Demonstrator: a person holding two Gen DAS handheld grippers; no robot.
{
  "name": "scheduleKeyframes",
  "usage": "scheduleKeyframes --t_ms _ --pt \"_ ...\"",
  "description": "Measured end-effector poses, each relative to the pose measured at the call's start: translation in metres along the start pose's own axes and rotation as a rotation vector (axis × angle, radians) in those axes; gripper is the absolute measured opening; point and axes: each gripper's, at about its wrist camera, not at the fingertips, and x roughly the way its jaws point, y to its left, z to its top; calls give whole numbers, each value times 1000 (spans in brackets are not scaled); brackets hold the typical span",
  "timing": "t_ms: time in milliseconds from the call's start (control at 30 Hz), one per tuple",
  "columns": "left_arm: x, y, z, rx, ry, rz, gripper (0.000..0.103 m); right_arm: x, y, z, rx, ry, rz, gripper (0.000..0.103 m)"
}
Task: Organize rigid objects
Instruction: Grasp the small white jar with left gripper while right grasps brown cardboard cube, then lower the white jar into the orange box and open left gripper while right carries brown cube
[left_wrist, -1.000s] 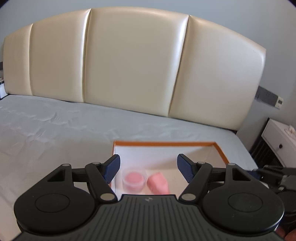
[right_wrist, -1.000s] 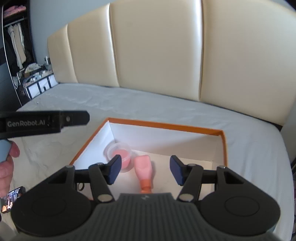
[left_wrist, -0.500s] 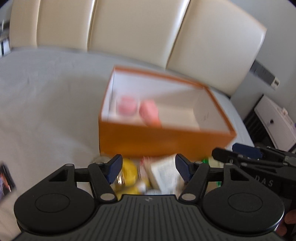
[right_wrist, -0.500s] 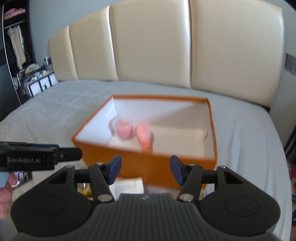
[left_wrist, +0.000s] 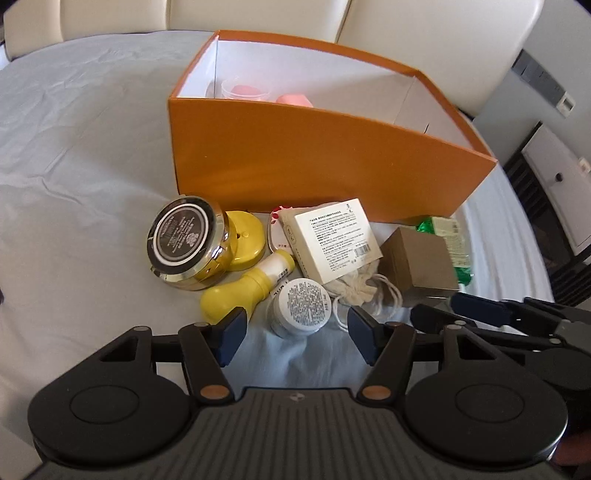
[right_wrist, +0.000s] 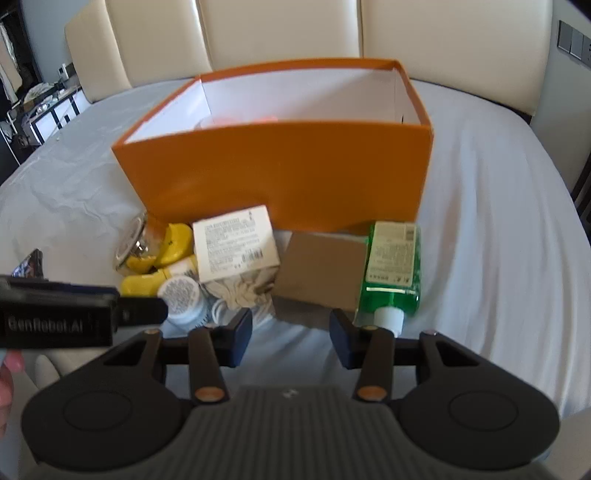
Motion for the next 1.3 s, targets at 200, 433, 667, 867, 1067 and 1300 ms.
scheduleKeyframes --t_ms 200,433,667,867,1067,1300 --pt "24 -13 1 33 40 64 74 6 -10 12 60 10 -8 60" --pt "41 -13 4 35 74 64 68 20 -17 22 131 21 -13 64" --pt "49 -15 5 40 85 66 53 34 -14 30 122 24 -23 65" --pt "51 -14 5 31 87 54 49 43 -8 32 74 35 -44 60" --pt "45 -12 3 22 73 27 48 39 -5 31 53 26 -53 59" --pt "25 -10 0 16 31 2 48 19 -1 31 27 -19 -66 59"
